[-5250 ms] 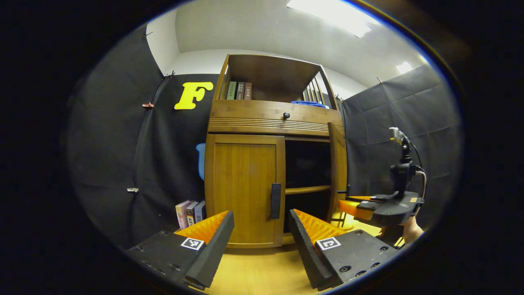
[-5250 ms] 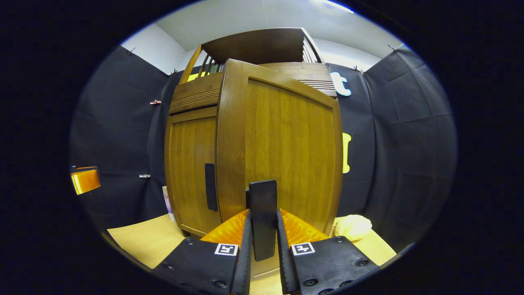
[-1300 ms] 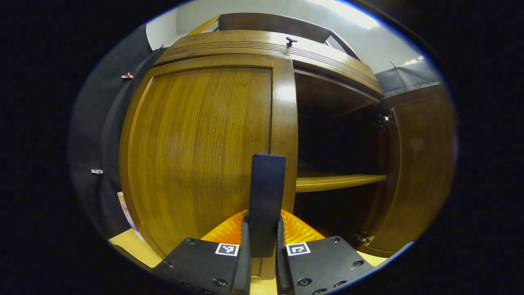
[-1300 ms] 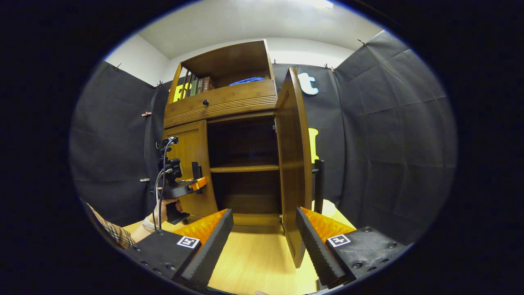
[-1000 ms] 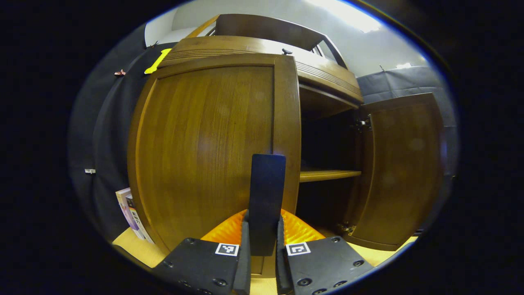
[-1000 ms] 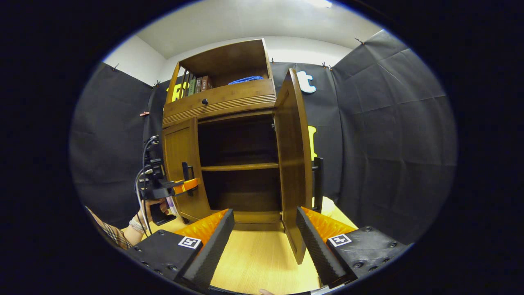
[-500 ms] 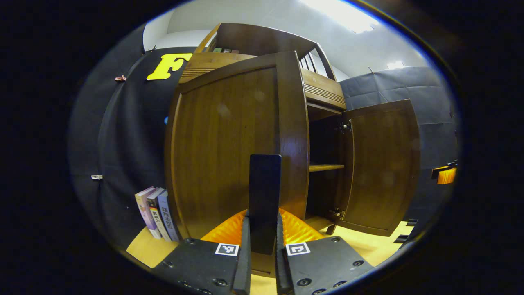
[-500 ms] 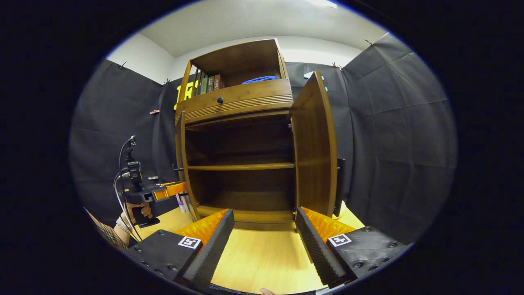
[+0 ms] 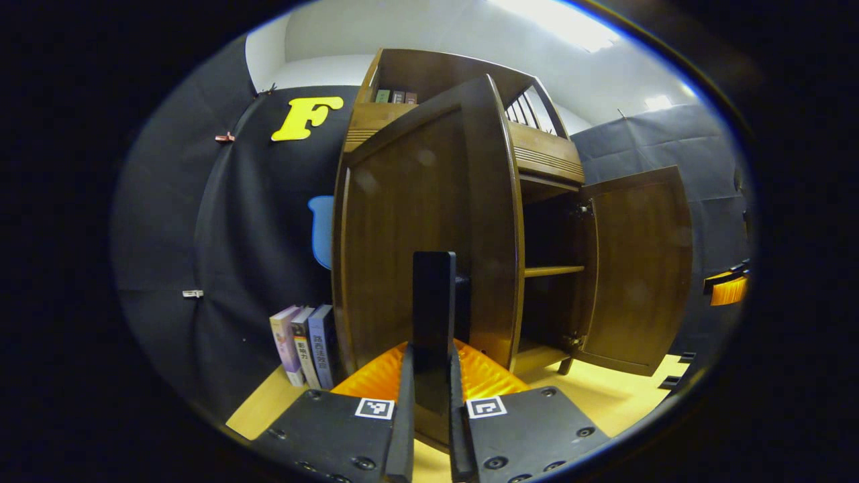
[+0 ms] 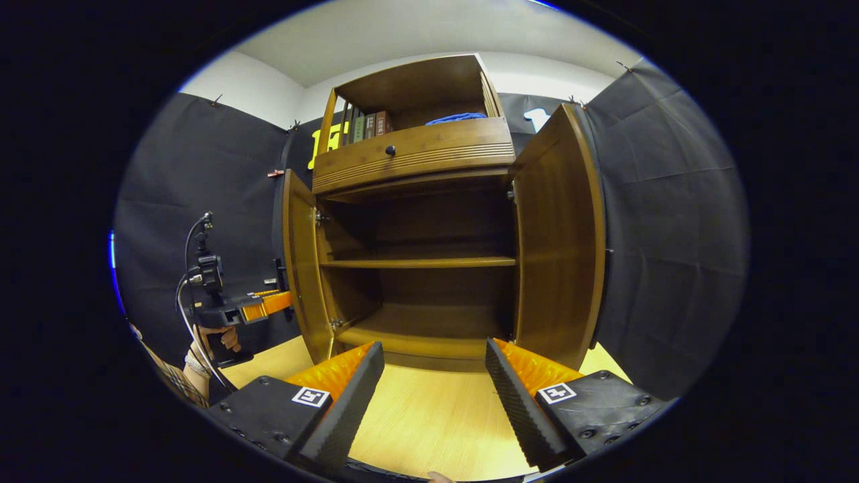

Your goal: Open the right door of the double-door shoe cabinet with the right hand, and open the left door with the left hand.

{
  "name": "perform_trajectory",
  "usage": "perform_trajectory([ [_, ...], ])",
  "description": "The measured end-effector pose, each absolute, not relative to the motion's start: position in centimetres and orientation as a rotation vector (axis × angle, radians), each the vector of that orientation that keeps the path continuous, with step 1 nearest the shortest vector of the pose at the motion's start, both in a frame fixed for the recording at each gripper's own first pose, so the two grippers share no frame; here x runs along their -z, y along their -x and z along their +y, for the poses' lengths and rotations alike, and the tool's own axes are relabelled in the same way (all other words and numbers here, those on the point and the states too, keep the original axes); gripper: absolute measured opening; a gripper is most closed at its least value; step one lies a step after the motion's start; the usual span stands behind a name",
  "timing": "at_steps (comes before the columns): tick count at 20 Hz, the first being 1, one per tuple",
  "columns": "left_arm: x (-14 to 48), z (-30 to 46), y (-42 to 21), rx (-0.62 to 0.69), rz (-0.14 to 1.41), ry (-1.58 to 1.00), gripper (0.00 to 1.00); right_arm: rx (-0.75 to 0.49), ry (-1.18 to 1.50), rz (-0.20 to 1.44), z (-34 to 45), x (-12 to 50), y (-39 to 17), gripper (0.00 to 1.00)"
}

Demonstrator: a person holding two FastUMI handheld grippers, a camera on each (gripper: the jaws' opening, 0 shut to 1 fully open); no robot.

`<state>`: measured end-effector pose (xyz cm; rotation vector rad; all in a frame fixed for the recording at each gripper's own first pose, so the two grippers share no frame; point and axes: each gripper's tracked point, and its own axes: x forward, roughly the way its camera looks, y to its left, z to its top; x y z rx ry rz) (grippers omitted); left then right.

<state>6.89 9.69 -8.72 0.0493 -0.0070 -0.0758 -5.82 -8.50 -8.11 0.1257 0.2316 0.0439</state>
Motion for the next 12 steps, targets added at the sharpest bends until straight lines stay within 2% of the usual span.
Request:
perform_trajectory([
  [2, 8.8, 10.8, -6.2, 0.052, -0.008, -0.052, 0.24, -0.043, -0.121, 0.235, -8.5, 8.3, 5.6, 1.0],
  [4, 8.9, 12.0, -5.7, 0.023, -0.01, -0.055, 0.23, -0.047, -0.122, 0.237, -8.3, 8.4, 5.2, 0.96],
  [5, 8.9, 12.6, -5.5, 0.002, -0.012, -0.061, 0.23, -0.051, -0.125, 0.241, -8.2, 8.5, 5.0, 1.0],
  [7, 8.8, 14.0, -4.9, -0.046, -0.013, -0.081, 0.21, -0.056, -0.128, 0.252, -8.1, 9.0, 4.6, 0.96],
  [9, 8.9, 16.0, -4.4, -0.117, -0.009, -0.106, 0.18, -0.062, -0.131, 0.259, -8.0, 9.3, 4.5, 1.0],
  [10, 8.9, 17.3, -4.0, -0.165, -0.005, -0.116, 0.16, -0.064, -0.132, 0.26, -8.0, 9.4, 4.3, 0.92],
  [11, 9.0, 18.5, -3.6, -0.212, 0.006, -0.124, 0.14, -0.064, -0.132, 0.259, -8.0, 9.4, 4.1, 0.97],
  [12, 9.1, 19.3, -3.5, -0.226, 0.012, -0.116, 0.1, -0.062, -0.131, 0.258, -8.2, 9.4, 3.8, 0.97],
])
